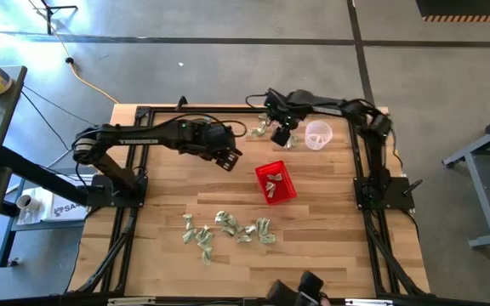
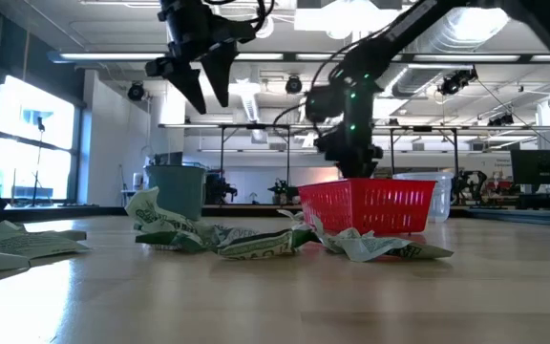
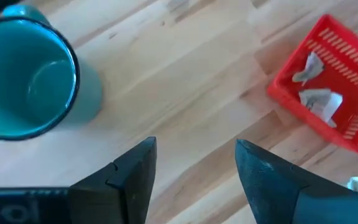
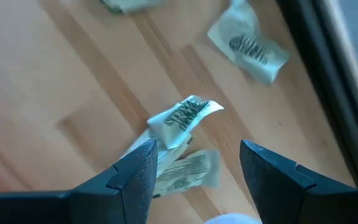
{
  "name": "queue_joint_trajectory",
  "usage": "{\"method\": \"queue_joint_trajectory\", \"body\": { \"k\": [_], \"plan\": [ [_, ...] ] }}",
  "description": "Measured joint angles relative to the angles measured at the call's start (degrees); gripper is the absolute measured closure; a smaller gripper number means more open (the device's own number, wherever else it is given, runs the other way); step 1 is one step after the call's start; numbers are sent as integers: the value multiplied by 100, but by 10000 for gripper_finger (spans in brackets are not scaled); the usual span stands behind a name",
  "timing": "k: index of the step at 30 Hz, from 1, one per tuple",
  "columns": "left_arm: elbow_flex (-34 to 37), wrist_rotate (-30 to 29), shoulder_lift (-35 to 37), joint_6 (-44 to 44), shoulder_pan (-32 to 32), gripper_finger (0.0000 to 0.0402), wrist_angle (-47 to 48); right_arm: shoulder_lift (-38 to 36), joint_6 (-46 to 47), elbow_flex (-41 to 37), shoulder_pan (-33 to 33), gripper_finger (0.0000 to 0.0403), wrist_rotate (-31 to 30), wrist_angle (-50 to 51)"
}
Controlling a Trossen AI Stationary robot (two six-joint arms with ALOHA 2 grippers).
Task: Pick and place items into bin
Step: Put the stevia packet into the orange bin
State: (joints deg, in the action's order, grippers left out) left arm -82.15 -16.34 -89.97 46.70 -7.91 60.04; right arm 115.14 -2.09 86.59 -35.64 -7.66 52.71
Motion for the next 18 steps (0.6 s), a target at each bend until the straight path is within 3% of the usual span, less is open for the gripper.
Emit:
{"method": "queue_joint_trajectory", "body": {
  "k": [7,13,18],
  "plan": [
    [0,1,-7,-13,44,157,270,920,656,1027,-134,183,384,643],
    [1,-198,-7,-54,40,156,910,1151,1081,1149,-288,183,417,1054],
    [2,-234,-7,-99,42,156,1050,1153,1116,1149,-304,189,791,965]
  ]
}}
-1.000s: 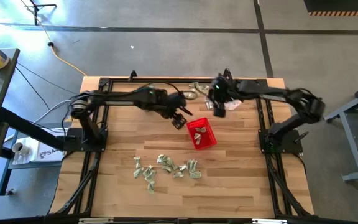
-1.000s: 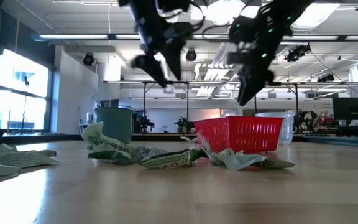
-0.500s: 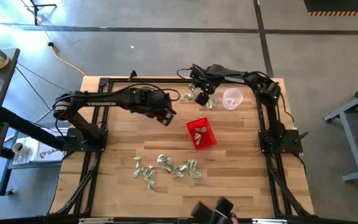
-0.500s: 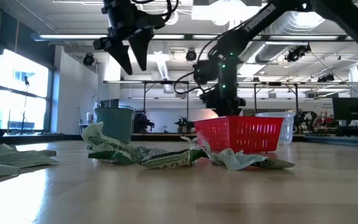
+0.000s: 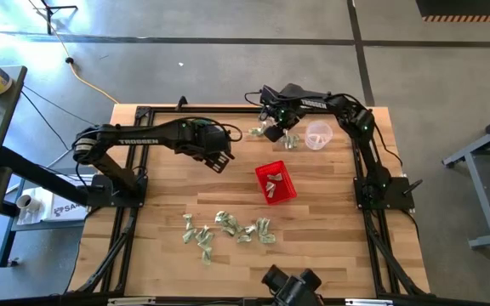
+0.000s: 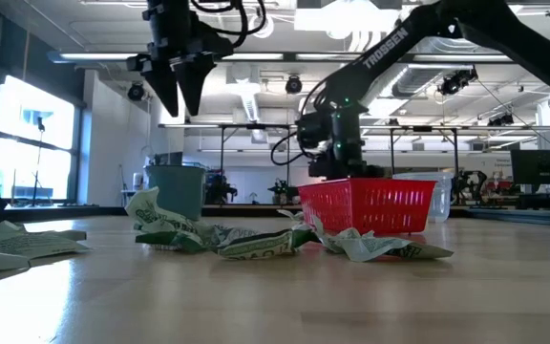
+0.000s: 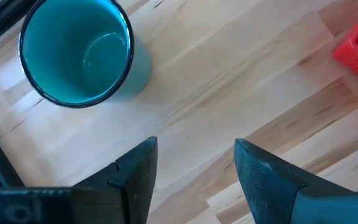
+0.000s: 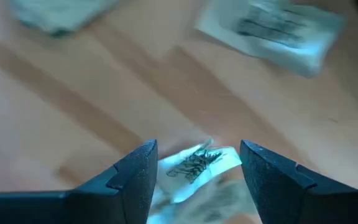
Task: Pick and place items into bin
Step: Put the stevia packet into the orange bin
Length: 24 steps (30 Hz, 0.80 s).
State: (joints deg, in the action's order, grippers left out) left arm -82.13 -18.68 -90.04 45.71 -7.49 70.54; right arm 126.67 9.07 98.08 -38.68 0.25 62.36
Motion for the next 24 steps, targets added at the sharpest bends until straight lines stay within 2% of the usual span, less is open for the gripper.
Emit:
{"method": "queue_joint_trajectory", "body": {
  "k": [8,15,18,22,24],
  "plan": [
    [0,-2,0,-65,0,156,44,0,150,0,-93,260,34,340],
    [0,-4,0,-45,0,156,59,0,113,0,-60,289,225,180],
    [0,-4,0,-38,0,156,106,0,-26,0,-53,322,223,37],
    [0,-9,0,-23,0,156,216,0,-271,0,-42,388,355,-21],
    [0,-13,0,-23,0,156,270,-18,-369,0,-32,395,447,-36]
  ]
}}
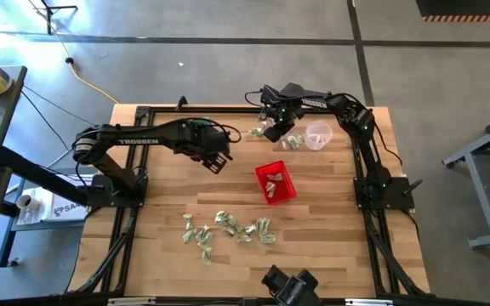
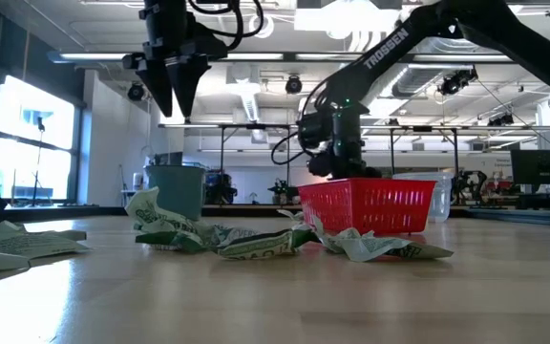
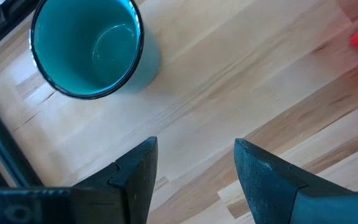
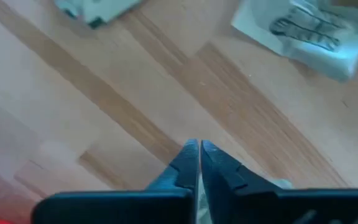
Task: Pick and place items into bin
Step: Put the stevia packet into the orange bin
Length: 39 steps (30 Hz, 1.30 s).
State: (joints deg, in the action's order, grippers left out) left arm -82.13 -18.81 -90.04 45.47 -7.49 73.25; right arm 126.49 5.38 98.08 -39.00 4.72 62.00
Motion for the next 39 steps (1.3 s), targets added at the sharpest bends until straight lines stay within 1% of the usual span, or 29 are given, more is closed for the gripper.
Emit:
{"method": "queue_joint_trajectory", "body": {
  "k": [3,8,10,12,13,15,17,20,22,24,25,28,31,33,36,39],
  "plan": [
    [0,-26,0,0,0,156,72,-152,-106,0,60,398,81,41],
    [0,-61,-2,-4,0,156,69,-707,-164,4,195,399,1,181],
    [0,-106,-2,-11,0,156,67,-818,-145,7,254,399,-132,304],
    [0,-132,-2,-19,0,156,61,-829,-155,8,330,389,-305,451],
    [-1,-133,-2,-26,0,156,49,-806,-177,-8,361,378,-349,478],
    [0,-148,-2,-71,0,156,13,-731,-207,-84,455,343,-375,373],
    [0,-168,-2,-129,0,156,23,-666,-245,-172,563,296,-435,267],
    [0,-168,-4,-155,0,156,25,-647,-340,-294,712,223,-757,84],
    [0,-168,-4,-153,1,156,25,-649,-577,-355,740,182,-720,35],
    [0,-168,-4,-153,0,156,25,-649,-762,-455,714,157,-726,-106],
    [0,-168,-4,-153,0,156,25,-649,-838,-514,695,150,-753,-188],
    [0,-168,-4,-151,0,156,25,-649,-995,-771,584,147,-705,-377],
    [-1,-168,-4,-151,2,156,23,-649,-1083,-1082,477,158,-436,-526],
    [-1,-167,-4,-151,0,156,19,-650,-1191,-1295,444,170,-392,-700],
    [0,-167,-4,-151,0,156,16,-676,-1333,-1496,445,202,-249,-888],
    [0,-166,-4,-151,0,156,9,-688,-1381,-1579,491,260,-121,-1010]
  ]
}}
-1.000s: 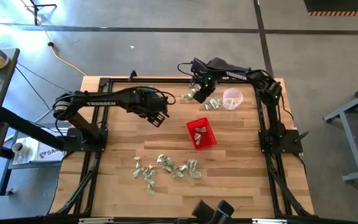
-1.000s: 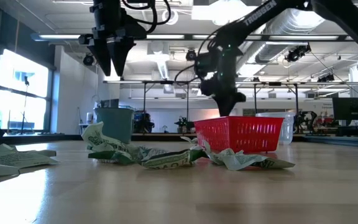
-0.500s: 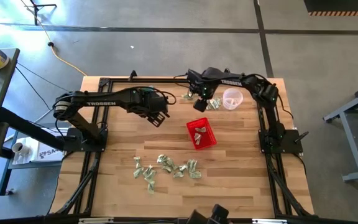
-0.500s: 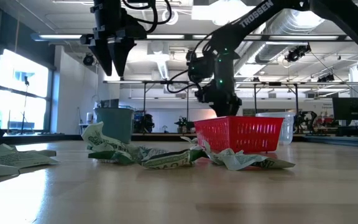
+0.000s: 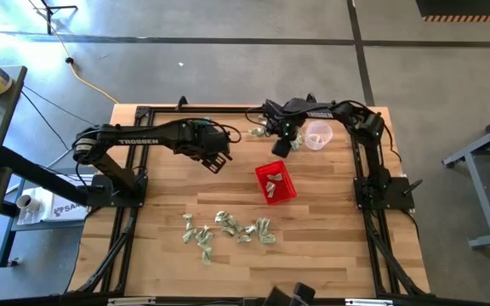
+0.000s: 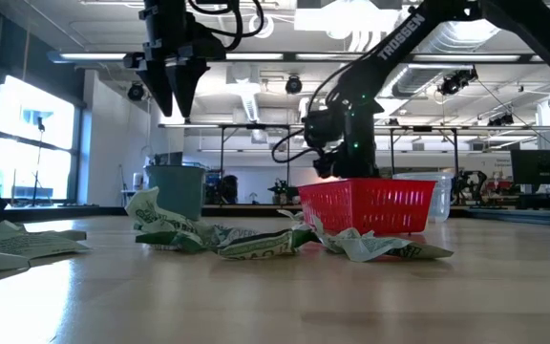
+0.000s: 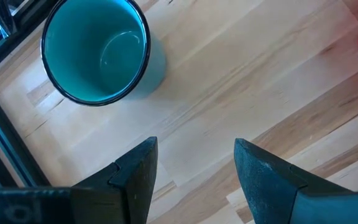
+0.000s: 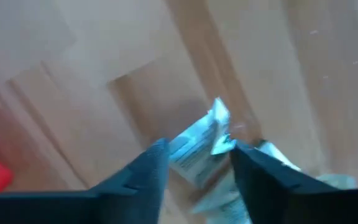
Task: Pick and place items into bin
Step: Put the stevia packet into the orange bin
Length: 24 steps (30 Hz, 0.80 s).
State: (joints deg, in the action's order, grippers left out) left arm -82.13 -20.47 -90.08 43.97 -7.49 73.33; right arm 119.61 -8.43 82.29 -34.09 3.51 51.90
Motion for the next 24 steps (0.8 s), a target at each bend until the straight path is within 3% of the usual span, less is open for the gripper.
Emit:
{"method": "queue_joint_trajectory", "body": {
  "k": [4,6,15,20,24],
  "plan": [
    [0,0,0,2,0,156,-10,3,-106,20,108,366,32,-68],
    [0,1,0,2,0,156,-11,11,-175,100,158,390,-3,-37],
    [0,7,0,2,2,156,-33,-338,102,1329,330,389,448,736],
    [37,7,0,-185,0,156,-302,-466,200,1950,635,362,1720,1904],
    [90,52,0,-508,0,156,-672,-452,44,1840,1142,336,1635,2386]
  ]
}}
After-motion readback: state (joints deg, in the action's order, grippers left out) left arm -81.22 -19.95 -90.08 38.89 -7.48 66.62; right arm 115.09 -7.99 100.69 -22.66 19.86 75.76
